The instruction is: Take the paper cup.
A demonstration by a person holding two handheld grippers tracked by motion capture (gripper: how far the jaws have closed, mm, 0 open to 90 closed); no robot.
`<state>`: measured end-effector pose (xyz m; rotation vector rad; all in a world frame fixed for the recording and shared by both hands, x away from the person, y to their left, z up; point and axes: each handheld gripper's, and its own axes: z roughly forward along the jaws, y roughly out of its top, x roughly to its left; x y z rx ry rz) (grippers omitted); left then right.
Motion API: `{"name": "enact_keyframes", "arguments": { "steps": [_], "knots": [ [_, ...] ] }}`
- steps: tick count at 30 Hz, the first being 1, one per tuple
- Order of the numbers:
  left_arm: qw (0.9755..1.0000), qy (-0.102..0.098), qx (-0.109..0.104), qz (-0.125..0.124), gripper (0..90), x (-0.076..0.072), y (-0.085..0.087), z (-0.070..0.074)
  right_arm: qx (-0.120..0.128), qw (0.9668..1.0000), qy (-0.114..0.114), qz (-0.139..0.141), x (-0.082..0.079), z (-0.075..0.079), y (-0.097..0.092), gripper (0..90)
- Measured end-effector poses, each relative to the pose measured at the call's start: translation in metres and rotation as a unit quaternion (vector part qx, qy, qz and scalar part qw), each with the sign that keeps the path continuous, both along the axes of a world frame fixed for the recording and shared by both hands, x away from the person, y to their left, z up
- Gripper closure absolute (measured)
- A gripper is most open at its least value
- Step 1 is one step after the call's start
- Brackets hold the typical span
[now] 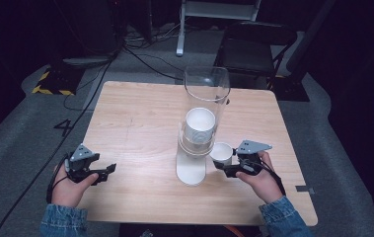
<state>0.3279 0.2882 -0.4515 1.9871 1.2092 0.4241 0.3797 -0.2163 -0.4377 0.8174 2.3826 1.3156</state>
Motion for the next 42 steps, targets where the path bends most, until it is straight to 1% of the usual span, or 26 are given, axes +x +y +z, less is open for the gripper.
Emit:
{"name": "enact_keyframes", "arguments": {
  "steps": [3,4,5,8,9,10,13,15,16,17,19,20,21,23,25,26,27,28,30,31,34,36,37,42],
  "knots": [
    [1.0,0.001,0.0,0.0,23.7,0.0,0.0,-0.001,0.014,0.9997,-0.012,-0.015,0.002,0.007,-0.007,31.6],
    [1.0,0.002,-0.001,0.0,23.7,0.0,-0.001,-0.001,0.026,0.9991,-0.018,-0.027,0.004,0.012,-0.013,31.5],
    [1.0,0.002,-0.001,0.0,23.7,0.001,0.0,-0.001,0.026,0.9991,-0.018,-0.027,0.004,0.012,-0.013,31.5],
    [1.0,0.004,-0.003,0.001,23.8,0.001,-0.001,-0.002,0.037,0.9982,-0.024,-0.042,0.008,0.018,-0.019,31.4],
    [1.0,0.005,-0.003,0.001,23.8,0.001,0.0,-0.002,0.041,0.9975,-0.027,-0.051,0.012,0.022,-0.023,31.3],
    [1.0,0.004,-0.003,0.002,23.8,0.001,0.0,-0.003,0.041,0.9975,-0.027,-0.051,0.012,0.022,-0.023,31.3],
    [1.0,0.007,-0.002,0.002,23.8,0.001,0.0,-0.003,0.05,0.9962,-0.032,-0.064,0.018,0.026,-0.028,31.1],
    [1.0,0.006,-0.001,0.002,23.8,0.001,0.0,-0.004,0.057,0.9948,-0.035,-0.077,0.024,0.028,-0.032,31.0],
    [1.0,0.006,-0.002,0.002,23.8,0.001,0.0,-0.004,0.066,0.9932,-0.034,-0.09,0.03,0.029,-0.036,30.9],
    [1.0,0.006,-0.001,0.002,23.8,0.002,0.0,-0.004,0.066,0.9932,-0.034,-0.09,0.03,0.029,-0.036,30.9],
    [1.0,0.006,0.0,0.002,23.8,0.002,0.001,-0.004,0.067,0.9919,-0.037,-0.101,0.035,0.03,-0.039,30.8],
    [1.0,0.006,0.0,0.002,23.7,0.002,0.001,-0.005,0.072,0.99,-0.036,-0.116,0.041,0.03,-0.042,30.8],
    [1.0,0.006,0.0,0.002,23.7,0.002,0.001,-0.005,0.072,0.99,-0.036,-0.116,0.041,0.03,-0.042,30.8],
    [1.0,0.007,0.0,0.001,23.7,0.002,0.001,-0.005,0.075,0.9878,-0.039,-0.13,0.048,0.029,-0.045,30.6],
    [1.0,0.008,-0.001,0.003,23.8,0.002,0.001,-0.005,0.076,0.9864,-0.04,-0.141,0.054,0.027,-0.047,30.5],
    [1.0,0.009,-0.002,0.003,23.8,0.002,0.001,-0.006,0.075,0.9841,-0.04,-0.156,0.06,0.026,-0.049,30.5],
    [0.9999,0.01,-0.002,0.002,23.8,0.002,0.001,-0.006,0.074,0.983,-0.044,-0.162,0.064,0.024,-0.051,30.5],
    [0.9999,0.01,-0.002,0.002,23.8,0.002,0.001,-0.006,0.074,0.983,-0.044,-0.162,0.064,0.024,-0.051,30.5],
    [0.9999,0.01,-0.002,0.002,23.7,0.002,0.001,-0.006,0.072,0.9796,-0.042,-0.183,0.075,0.017,-0.055,30.4],
    [0.9999,0.011,-0.002,0.002,23.7,0.002,0.001,-0.006,0.072,0.9796,-0.042,-0.183,0.075,0.017,-0.055,30.4],
    [0.9999,0.011,-0.001,0.002,23.8,0.002,0.001,-0.006,0.069,0.9764,-0.03,-0.202,0.084,0.009,-0.059,30.2],
    [0.9999,0.012,-0.001,0.002,23.8,0.002,0.002,-0.007,0.064,0.9755,-0.032,-0.208,0.088,0.006,-0.06,30.0],
    [0.9999,0.013,-0.001,0.003,23.7,0.002,0.002,-0.007,0.065,0.9747,-0.033,-0.211,0.09,0.004,-0.06,29.9],
    [0.9999,0.012,-0.002,0.004,23.7,0.003,0.002,-0.008,0.059,0.9743,-0.041,-0.214,0.097,-0.002,-0.058,29.9]
  ]
}}
